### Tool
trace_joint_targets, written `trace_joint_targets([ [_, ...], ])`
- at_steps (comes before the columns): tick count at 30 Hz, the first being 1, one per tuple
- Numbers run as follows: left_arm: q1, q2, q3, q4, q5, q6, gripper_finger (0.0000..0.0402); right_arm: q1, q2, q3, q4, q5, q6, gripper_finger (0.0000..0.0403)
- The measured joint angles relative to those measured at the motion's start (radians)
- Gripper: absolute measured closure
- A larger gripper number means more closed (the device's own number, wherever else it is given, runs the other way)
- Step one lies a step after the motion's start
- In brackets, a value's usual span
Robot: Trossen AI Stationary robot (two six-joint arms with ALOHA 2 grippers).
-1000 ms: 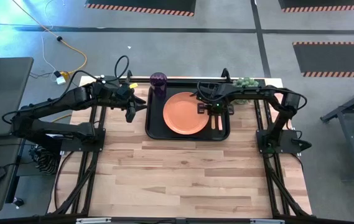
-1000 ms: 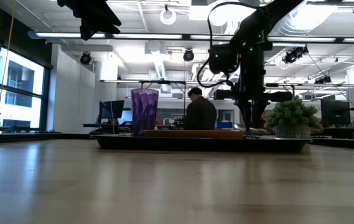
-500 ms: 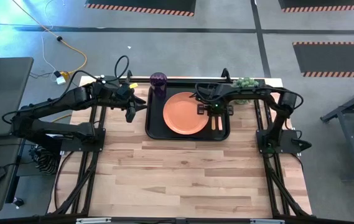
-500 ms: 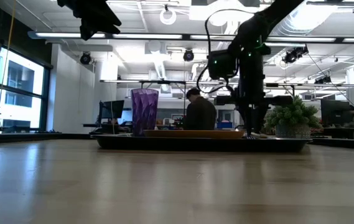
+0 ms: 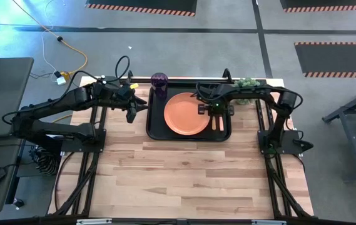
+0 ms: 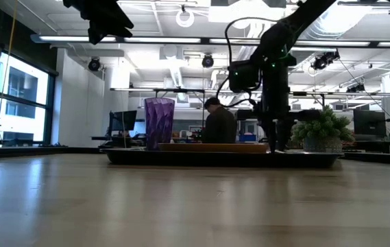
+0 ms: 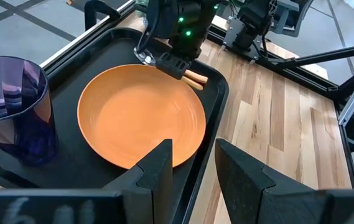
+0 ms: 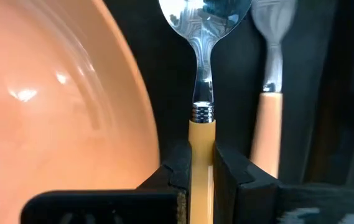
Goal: Pick and place plate/cup/fork/spoon on tray
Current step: Put the orange spoon on the black tray
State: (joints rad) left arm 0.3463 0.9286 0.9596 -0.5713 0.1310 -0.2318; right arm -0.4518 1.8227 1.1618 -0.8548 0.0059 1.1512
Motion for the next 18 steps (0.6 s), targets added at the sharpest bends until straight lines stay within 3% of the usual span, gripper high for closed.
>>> trace_joint_targets([
  [18,0.0,0.0,0.0,0.0,-0.003,0.0,0.0291,-0.007,0.03,0.0,0.007,-0.04,-0.007,0.0373],
])
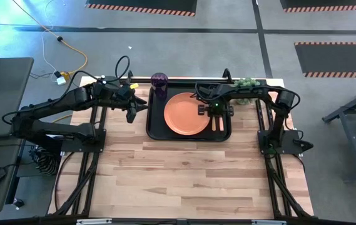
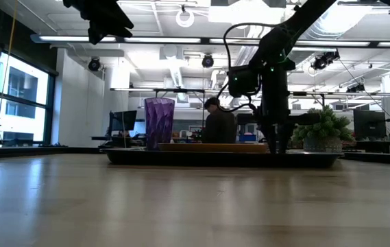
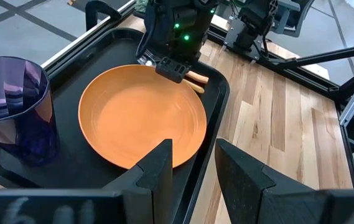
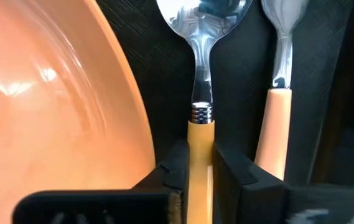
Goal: Pick and place plate/cup/fork/spoon on tray
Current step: Put the orange spoon on the black tray
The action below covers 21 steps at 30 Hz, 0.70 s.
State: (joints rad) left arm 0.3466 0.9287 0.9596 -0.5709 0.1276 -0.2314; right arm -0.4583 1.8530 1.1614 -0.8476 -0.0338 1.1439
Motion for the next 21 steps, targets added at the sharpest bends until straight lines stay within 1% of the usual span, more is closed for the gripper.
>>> trace_joint_targets([
  [4,0.0,0.0,0.0,0.0,-0.001,0.0,0.0291,0.001,0.0,0.0,0.0,0.017,0.005,0.0345],
  [7,0.0,0.0,0.0,0.0,-0.002,0.0,0.0291,0.001,0.0,0.0,0.0,0.025,0.007,0.0332],
  [21,0.0,0.0,0.0,0.0,-0.002,0.0,0.0291,0.001,0.0,0.001,-0.001,0.041,0.001,0.0328],
])
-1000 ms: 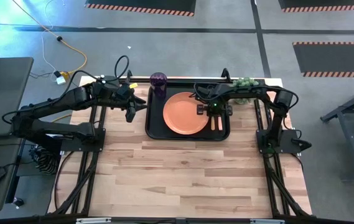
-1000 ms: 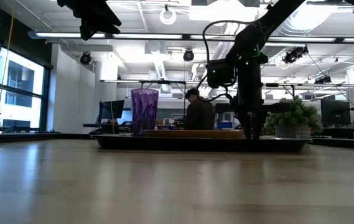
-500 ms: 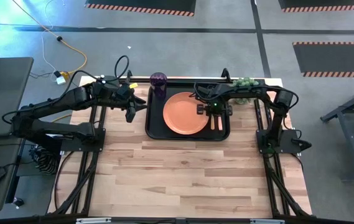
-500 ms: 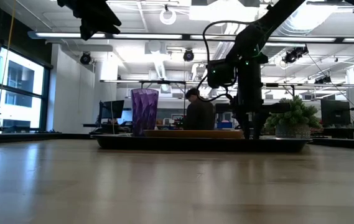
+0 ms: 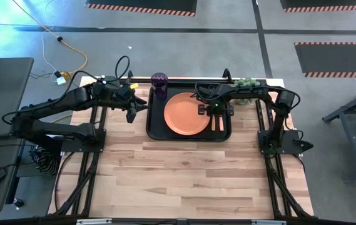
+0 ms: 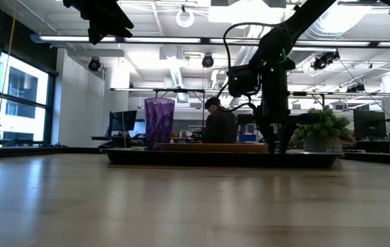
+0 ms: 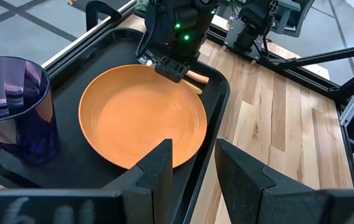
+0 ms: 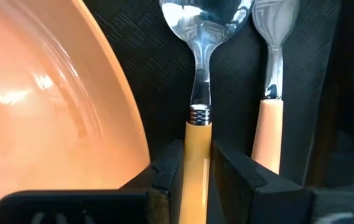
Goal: Pick and place plate/cup/fork/spoon on tray
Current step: Put the orange spoon on the black tray, then return to Home Position
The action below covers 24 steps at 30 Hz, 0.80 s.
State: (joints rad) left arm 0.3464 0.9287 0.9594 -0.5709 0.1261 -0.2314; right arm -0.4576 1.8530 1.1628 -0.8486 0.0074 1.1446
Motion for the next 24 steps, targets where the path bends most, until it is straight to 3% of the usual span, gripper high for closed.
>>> trace_joint_targets([
  [24,0.0,0.0,0.0,0.0,0.001,0.0,0.0291,0.002,-0.089,0.002,-0.039,-0.005,0.005,0.0327],
])
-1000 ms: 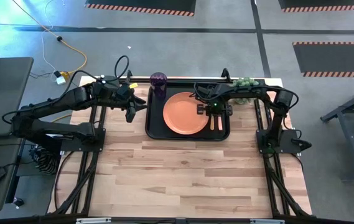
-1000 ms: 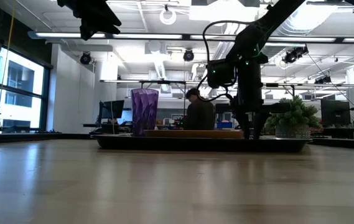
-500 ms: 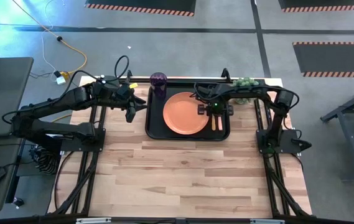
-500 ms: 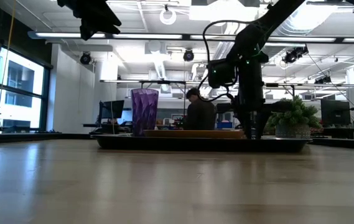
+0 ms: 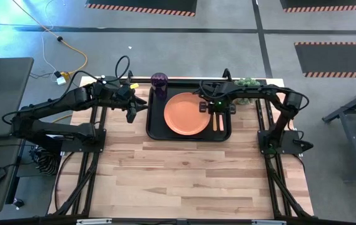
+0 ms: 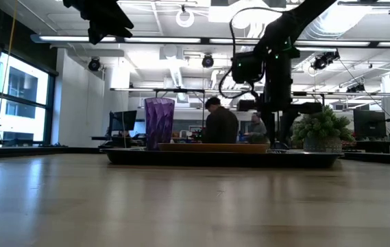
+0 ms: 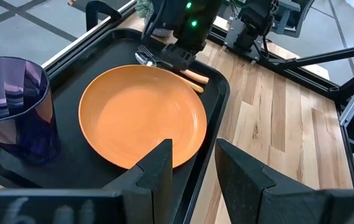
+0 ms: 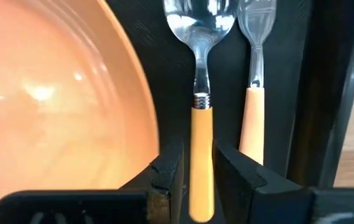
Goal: Pick and place plate/cup/fork/spoon on tray
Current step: Return to Home Position
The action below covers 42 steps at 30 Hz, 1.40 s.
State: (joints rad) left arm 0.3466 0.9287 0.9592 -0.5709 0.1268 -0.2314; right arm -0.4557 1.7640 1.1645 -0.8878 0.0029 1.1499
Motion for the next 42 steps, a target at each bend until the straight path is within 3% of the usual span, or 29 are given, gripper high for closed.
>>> trace_joint_targets([
  [10,0.0,-0.11,-0.001,0.033,0.004,0.051,0.0291,0.061,-0.205,0.0,0.092,0.078,0.01,0.0327],
  [15,0.0,-0.225,-0.001,0.026,0.005,0.081,0.0291,0.158,-0.324,0.0,0.29,0.194,-0.075,0.0327],
  [21,-0.001,-0.371,-0.023,-0.005,0.025,0.134,0.0291,0.308,-0.386,0.0,0.612,0.336,-0.315,0.0327],
  [26,-0.002,-0.53,-0.148,0.036,0.025,0.117,0.0291,0.412,-0.378,0.001,0.869,0.372,-0.503,0.0327],
  [29,-0.002,-0.618,-0.253,0.117,0.035,0.066,0.0291,0.448,-0.377,0.001,0.921,0.367,-0.578,0.0327],
  [36,-0.002,-0.735,-0.475,0.376,0.092,0.0,0.0291,0.49,-0.38,0.001,0.923,0.364,-0.447,0.0327],
  [42,-0.002,-0.79,-0.625,0.512,0.109,-0.037,0.0291,0.514,-0.38,0.001,0.965,0.364,-0.443,0.0327],
])
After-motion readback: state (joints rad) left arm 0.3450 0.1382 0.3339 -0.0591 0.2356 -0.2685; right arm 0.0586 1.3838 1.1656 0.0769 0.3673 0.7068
